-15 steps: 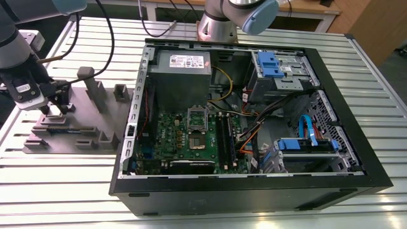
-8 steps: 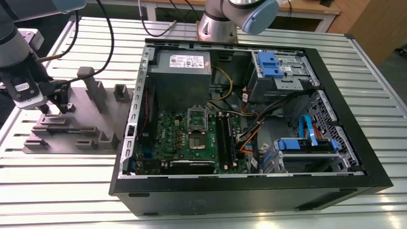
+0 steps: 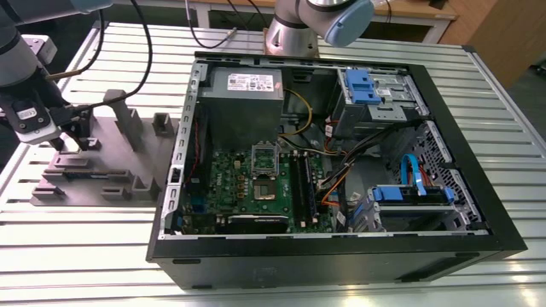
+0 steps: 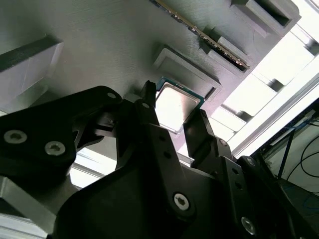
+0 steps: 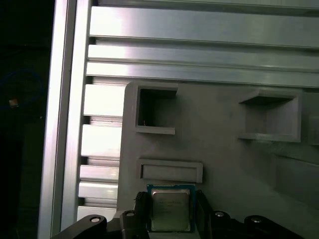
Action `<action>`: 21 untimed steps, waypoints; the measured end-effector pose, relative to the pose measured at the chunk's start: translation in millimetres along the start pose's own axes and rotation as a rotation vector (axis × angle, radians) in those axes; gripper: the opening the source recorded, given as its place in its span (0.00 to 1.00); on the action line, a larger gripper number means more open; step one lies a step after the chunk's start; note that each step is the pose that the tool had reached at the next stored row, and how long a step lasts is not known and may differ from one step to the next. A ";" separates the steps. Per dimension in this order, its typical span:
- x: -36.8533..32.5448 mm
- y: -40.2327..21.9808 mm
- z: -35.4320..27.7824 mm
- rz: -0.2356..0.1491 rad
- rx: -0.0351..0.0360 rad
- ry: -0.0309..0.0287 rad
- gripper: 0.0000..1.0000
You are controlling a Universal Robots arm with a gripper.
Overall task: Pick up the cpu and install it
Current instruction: 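Pick up the cpu and move it towards the insertion slot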
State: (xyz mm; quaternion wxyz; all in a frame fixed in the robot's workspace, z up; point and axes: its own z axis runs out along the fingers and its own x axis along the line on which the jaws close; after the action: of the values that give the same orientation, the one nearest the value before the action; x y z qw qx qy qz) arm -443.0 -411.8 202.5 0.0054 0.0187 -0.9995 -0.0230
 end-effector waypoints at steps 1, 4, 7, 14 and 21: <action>0.0 0.0 -0.6 0.000 -0.0001 -0.0001 0.47; 0.0 0.1 -2.2 0.000 0.0000 -0.0001 0.47; 0.0 0.2 -4.0 0.000 0.0000 0.0000 0.47; 0.1 0.4 -8.3 0.000 0.0000 0.0000 0.47; 0.1 0.6 -12.1 0.000 0.0000 0.0000 0.47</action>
State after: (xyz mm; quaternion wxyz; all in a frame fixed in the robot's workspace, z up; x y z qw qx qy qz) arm -443.0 -411.8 214.6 0.0054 0.0187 -0.9995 -0.0230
